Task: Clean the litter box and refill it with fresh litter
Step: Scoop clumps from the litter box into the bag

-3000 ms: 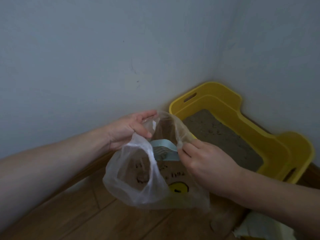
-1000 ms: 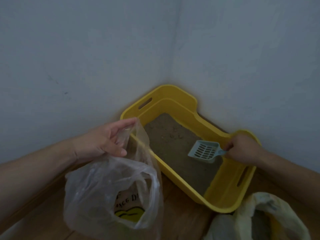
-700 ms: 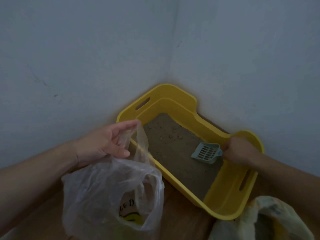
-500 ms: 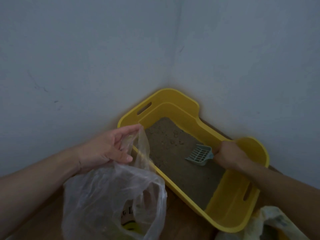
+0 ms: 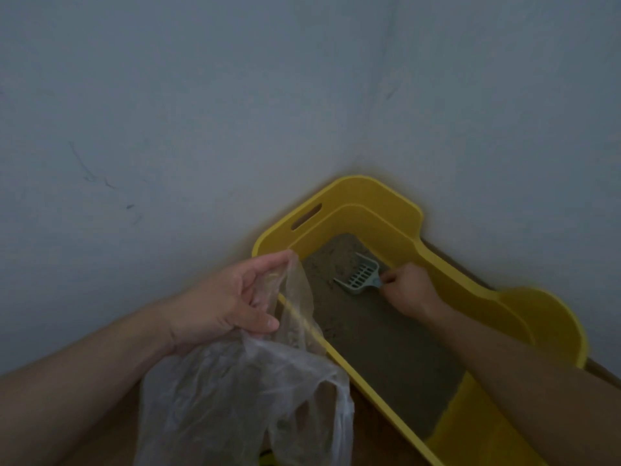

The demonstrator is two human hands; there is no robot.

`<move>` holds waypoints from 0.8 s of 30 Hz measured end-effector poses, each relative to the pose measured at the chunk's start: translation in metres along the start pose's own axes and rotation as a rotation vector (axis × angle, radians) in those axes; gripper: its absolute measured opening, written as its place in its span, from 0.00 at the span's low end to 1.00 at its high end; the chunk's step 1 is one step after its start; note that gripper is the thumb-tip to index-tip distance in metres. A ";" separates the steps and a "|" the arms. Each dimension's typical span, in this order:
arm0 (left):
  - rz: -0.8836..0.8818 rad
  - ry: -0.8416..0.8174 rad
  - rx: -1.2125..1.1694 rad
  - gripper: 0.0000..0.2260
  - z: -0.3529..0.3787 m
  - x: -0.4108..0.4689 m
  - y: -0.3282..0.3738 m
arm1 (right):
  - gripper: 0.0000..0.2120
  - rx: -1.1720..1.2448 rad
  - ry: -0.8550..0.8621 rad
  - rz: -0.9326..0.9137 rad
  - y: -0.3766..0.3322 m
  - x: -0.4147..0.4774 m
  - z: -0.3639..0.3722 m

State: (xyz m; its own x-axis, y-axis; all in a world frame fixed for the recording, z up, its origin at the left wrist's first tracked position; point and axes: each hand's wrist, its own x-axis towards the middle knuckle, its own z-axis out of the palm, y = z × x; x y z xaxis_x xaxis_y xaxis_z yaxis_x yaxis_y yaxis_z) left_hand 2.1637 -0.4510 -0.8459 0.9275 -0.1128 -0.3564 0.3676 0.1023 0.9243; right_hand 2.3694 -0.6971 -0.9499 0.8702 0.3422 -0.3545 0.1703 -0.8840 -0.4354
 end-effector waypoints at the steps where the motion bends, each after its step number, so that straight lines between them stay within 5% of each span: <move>1: 0.002 0.000 0.009 0.41 -0.001 0.000 -0.001 | 0.12 0.014 0.008 -0.015 -0.004 0.002 0.002; 24: 0.030 0.050 0.080 0.41 0.004 -0.018 0.009 | 0.17 0.218 0.078 -0.069 0.004 -0.044 -0.015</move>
State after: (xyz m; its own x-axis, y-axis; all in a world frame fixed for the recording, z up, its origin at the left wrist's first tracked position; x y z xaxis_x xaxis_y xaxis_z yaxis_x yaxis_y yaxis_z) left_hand 2.1498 -0.4523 -0.8304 0.9411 -0.0613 -0.3325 0.3345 0.0257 0.9421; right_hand 2.3386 -0.7209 -0.9238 0.8943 0.3666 -0.2566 0.1343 -0.7669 -0.6276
